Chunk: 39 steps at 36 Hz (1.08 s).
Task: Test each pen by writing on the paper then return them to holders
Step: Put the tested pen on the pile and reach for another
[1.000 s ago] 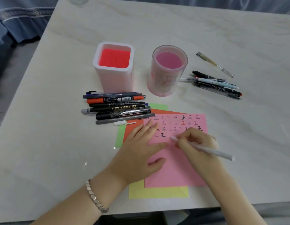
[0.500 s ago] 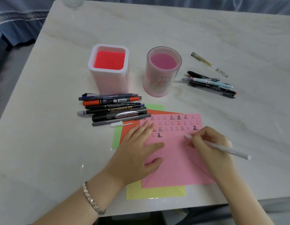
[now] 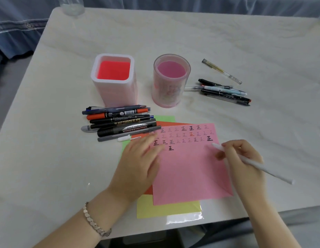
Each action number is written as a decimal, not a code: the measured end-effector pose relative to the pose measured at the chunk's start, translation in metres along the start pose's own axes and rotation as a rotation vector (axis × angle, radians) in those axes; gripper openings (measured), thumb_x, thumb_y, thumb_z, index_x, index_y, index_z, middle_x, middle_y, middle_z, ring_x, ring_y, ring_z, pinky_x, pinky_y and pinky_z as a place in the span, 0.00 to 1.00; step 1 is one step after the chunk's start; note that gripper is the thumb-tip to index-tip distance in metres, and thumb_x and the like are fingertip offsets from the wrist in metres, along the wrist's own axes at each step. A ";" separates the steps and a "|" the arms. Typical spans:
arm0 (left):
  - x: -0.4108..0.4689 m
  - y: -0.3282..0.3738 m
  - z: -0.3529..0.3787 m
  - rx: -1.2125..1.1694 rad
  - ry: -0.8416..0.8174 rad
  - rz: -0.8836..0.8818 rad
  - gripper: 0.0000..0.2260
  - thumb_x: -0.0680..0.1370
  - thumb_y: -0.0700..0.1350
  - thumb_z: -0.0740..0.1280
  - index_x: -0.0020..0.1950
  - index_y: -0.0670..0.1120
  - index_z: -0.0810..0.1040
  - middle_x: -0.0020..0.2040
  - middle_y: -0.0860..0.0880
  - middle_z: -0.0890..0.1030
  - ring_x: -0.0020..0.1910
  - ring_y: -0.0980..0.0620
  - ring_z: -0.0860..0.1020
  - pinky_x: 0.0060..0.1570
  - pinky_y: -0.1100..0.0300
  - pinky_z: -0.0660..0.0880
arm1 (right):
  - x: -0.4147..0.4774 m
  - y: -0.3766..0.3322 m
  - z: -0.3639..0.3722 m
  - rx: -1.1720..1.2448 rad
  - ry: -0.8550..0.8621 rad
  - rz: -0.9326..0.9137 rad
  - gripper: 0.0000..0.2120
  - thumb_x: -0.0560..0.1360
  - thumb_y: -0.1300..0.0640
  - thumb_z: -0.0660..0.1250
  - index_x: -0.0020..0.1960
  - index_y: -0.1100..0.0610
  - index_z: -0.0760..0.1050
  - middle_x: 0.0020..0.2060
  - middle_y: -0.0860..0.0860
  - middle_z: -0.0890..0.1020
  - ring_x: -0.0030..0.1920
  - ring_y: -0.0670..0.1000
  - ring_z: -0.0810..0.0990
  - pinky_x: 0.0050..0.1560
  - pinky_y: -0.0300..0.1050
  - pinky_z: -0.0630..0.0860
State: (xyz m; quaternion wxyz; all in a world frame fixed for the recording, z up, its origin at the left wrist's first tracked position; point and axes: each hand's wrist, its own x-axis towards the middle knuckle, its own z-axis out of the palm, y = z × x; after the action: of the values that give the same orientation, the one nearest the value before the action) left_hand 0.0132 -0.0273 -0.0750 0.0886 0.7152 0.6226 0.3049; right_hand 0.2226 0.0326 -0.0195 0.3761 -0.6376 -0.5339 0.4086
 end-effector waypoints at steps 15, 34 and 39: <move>-0.001 -0.035 -0.039 0.208 0.002 -0.259 0.07 0.70 0.34 0.73 0.46 0.39 0.79 0.40 0.42 0.76 0.37 0.39 0.75 0.36 0.48 0.74 | -0.027 -0.011 0.039 0.357 -0.401 0.136 0.05 0.67 0.64 0.69 0.36 0.58 0.73 0.28 0.53 0.81 0.33 0.50 0.79 0.45 0.45 0.76; 0.007 0.036 -0.045 -0.726 -0.029 -0.554 0.05 0.71 0.45 0.72 0.42 0.54 0.79 0.38 0.59 0.81 0.37 0.61 0.76 0.39 0.73 0.71 | -0.040 -0.007 0.028 0.631 -0.344 0.176 0.03 0.64 0.64 0.66 0.34 0.63 0.72 0.25 0.57 0.80 0.29 0.50 0.78 0.34 0.35 0.74; 0.005 0.042 -0.049 -0.743 -0.068 -0.544 0.07 0.67 0.50 0.68 0.44 0.55 0.81 0.39 0.56 0.81 0.36 0.55 0.75 0.37 0.72 0.71 | -0.039 -0.009 0.023 0.650 -0.339 0.161 0.04 0.63 0.64 0.67 0.31 0.59 0.76 0.25 0.57 0.79 0.28 0.49 0.79 0.34 0.34 0.74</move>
State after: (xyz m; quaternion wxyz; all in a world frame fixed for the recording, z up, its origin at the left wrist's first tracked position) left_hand 0.0218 -0.0436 -0.0135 0.4360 0.4554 0.6329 0.4494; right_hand 0.1944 -0.0036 -0.0157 0.4317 -0.4482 -0.3794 0.6847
